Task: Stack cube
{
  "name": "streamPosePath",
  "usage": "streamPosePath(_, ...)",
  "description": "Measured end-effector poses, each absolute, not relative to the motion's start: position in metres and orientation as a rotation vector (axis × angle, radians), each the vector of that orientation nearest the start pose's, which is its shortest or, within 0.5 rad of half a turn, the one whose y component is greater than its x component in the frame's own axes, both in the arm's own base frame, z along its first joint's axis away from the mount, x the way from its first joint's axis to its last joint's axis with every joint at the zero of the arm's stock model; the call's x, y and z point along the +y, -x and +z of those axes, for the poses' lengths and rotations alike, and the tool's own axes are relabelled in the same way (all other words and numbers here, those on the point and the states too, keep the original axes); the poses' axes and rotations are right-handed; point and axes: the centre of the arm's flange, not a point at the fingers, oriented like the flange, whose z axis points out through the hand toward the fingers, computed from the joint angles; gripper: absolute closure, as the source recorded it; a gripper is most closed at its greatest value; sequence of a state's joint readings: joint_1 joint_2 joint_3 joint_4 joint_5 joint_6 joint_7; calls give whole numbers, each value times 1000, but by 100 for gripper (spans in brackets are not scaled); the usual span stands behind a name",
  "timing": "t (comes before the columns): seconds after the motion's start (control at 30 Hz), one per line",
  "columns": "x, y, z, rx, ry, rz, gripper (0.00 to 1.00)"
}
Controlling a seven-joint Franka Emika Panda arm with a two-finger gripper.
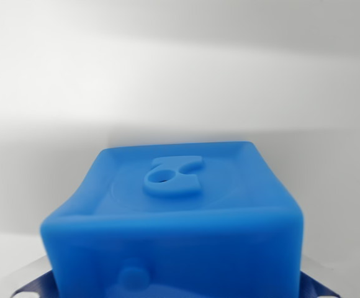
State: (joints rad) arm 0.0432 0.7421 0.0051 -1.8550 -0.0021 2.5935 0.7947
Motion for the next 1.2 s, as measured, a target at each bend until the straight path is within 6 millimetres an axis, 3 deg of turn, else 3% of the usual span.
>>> streamPosePath(0.47, 30, -632, 136, 1144, 2924, 1, 100)
streamPosePath(1.2, 30, -632, 188, 1143, 2924, -2, 100)
